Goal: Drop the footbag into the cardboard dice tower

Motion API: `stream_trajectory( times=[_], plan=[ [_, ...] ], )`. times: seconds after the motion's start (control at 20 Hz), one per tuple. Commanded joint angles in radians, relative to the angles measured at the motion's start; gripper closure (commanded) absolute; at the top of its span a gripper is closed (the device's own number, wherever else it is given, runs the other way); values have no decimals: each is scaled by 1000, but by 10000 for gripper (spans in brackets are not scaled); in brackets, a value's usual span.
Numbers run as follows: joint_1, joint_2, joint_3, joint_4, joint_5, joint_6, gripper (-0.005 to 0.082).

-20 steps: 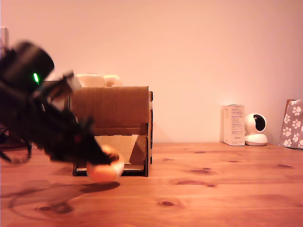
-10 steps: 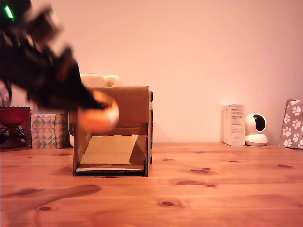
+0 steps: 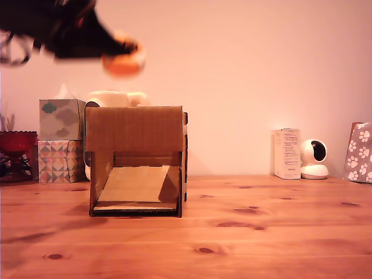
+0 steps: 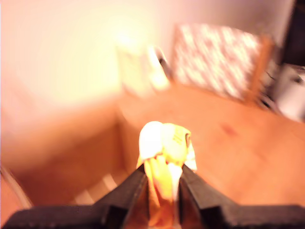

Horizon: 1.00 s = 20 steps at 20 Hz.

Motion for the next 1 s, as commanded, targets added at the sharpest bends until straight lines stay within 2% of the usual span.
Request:
stream_trajectory(
  times=[0.0, 0.1, 0.2, 0.4, 0.6, 0.85, 0.9, 0.95],
  plan=[
    [-2, 31, 42, 18, -19, 34, 676],
    [-2, 81, 100, 16, -24, 67, 676],
    [1, 142, 163, -6, -28, 72, 676],
    [24, 281, 338, -189, -64, 76, 675],
    [48, 393, 473, -333, -72, 76, 674],
    [56, 415, 489, -345, -73, 76, 670],
    [56, 415, 493, -346, -73, 76, 572],
    [56, 415, 497, -348, -72, 71, 367]
  ],
)
